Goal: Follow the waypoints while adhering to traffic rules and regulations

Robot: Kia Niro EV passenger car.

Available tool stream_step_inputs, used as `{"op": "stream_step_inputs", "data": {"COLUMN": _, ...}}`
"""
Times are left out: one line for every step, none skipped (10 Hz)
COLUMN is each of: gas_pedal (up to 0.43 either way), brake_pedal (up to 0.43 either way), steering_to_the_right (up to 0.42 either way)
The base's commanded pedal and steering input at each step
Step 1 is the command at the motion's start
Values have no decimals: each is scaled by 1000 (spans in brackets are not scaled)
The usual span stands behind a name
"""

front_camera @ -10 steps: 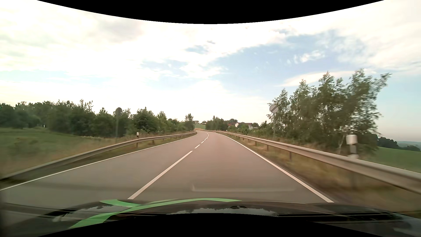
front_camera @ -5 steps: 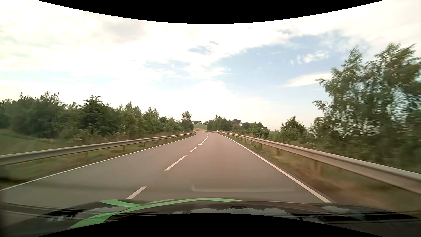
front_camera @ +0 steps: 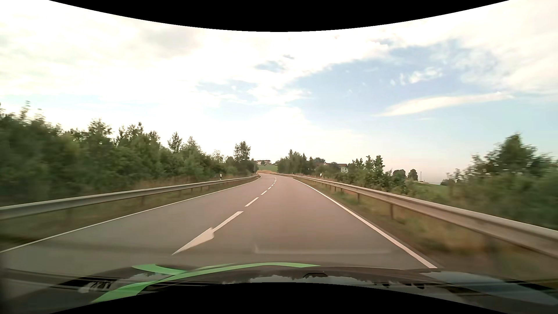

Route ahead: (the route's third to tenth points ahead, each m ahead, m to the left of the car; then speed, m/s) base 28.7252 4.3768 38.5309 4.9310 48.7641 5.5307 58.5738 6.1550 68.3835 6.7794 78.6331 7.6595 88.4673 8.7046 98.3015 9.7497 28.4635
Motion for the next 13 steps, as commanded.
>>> {"op": "stream_step_inputs", "data": {"gas_pedal": 248, "brake_pedal": 0, "steering_to_the_right": -10}}
{"op": "stream_step_inputs", "data": {"gas_pedal": 248, "brake_pedal": 0, "steering_to_the_right": -10}}
{"op": "stream_step_inputs", "data": {"gas_pedal": 248, "brake_pedal": 0, "steering_to_the_right": -10}}
{"op": "stream_step_inputs", "data": {"gas_pedal": 248, "brake_pedal": 0, "steering_to_the_right": -10}}
{"op": "stream_step_inputs", "data": {"gas_pedal": 248, "brake_pedal": 0, "steering_to_the_right": -11}}
{"op": "stream_step_inputs", "data": {"gas_pedal": 248, "brake_pedal": 0, "steering_to_the_right": -11}}
{"op": "stream_step_inputs", "data": {"gas_pedal": 260, "brake_pedal": 0, "steering_to_the_right": -10}}
{"op": "stream_step_inputs", "data": {"gas_pedal": 260, "brake_pedal": 0, "steering_to_the_right": -11}}
{"op": "stream_step_inputs", "data": {"gas_pedal": 268, "brake_pedal": 0, "steering_to_the_right": -11}}
{"op": "stream_step_inputs", "data": {"gas_pedal": 268, "brake_pedal": 0, "steering_to_the_right": -11}}
{"op": "stream_step_inputs", "data": {"gas_pedal": 268, "brake_pedal": 0, "steering_to_the_right": -11}}
{"op": "stream_step_inputs", "data": {"gas_pedal": 268, "brake_pedal": 0, "steering_to_the_right": -10}}
{"op": "stream_step_inputs", "data": {"gas_pedal": 268, "brake_pedal": 0, "steering_to_the_right": -10}}
